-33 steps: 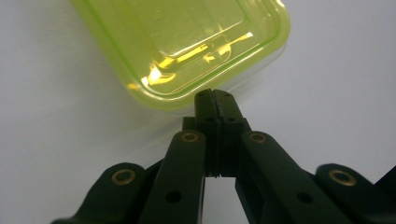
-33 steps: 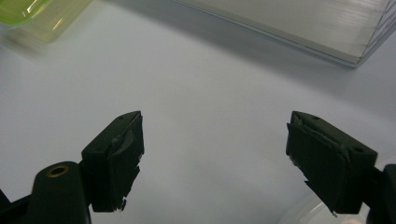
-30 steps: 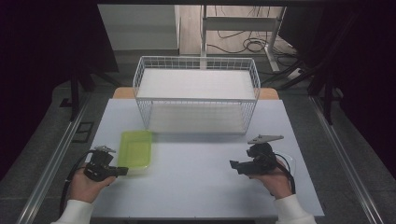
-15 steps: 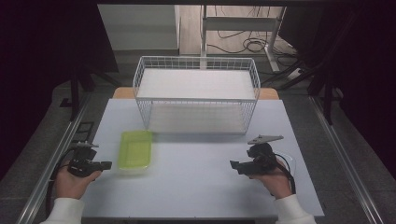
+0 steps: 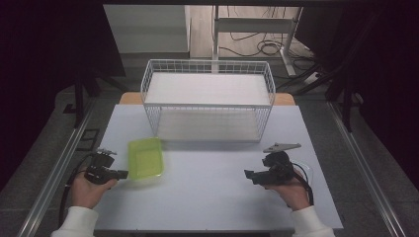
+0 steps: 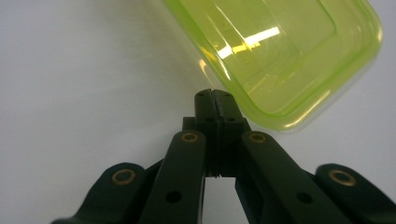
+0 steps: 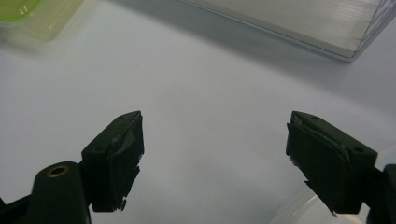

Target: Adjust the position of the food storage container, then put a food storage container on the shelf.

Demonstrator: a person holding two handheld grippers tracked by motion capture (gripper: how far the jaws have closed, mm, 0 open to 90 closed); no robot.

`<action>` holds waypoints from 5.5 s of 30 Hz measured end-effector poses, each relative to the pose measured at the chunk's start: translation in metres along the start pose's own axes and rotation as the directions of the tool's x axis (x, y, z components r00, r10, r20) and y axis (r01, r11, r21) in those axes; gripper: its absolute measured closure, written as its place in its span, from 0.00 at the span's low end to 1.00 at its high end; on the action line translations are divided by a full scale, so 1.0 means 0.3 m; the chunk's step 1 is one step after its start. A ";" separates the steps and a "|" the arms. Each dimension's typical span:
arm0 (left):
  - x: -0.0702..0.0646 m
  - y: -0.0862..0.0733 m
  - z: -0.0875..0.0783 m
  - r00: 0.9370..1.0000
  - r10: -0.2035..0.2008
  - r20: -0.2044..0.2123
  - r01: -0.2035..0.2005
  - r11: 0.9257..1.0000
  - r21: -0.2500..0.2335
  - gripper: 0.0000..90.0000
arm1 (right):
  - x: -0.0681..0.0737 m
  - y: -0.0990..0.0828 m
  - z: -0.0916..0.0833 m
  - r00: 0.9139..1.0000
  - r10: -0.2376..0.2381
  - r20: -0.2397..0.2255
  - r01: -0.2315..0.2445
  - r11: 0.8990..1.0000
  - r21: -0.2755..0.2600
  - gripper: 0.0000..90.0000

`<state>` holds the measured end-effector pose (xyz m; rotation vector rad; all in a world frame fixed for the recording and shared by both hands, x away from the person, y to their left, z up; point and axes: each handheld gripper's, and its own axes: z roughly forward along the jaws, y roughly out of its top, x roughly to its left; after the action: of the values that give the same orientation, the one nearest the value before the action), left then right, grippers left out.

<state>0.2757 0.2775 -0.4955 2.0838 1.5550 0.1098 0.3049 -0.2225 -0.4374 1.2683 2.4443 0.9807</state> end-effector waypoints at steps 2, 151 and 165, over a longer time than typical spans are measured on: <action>-0.018 0.002 0.006 1.000 0.014 0.005 -0.014 1.000 0.002 1.00 | 0.000 0.000 0.001 1.000 -0.004 0.002 0.004 1.000 -0.002 0.21; -0.265 0.174 0.009 0.976 0.047 0.210 -0.012 0.986 -0.165 0.39 | 0.031 0.001 -0.014 0.988 0.064 -0.143 -0.077 0.993 -0.086 0.19; -0.299 0.205 0.029 0.950 0.044 0.310 0.011 0.985 -0.172 0.34 | 0.102 0.049 0.031 0.975 0.139 -0.174 -0.148 0.988 -0.043 0.27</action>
<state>0.3024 0.1805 -0.4528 1.8744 1.2897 -0.0764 0.3001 -0.1880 -0.4316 1.4128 2.4572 1.2343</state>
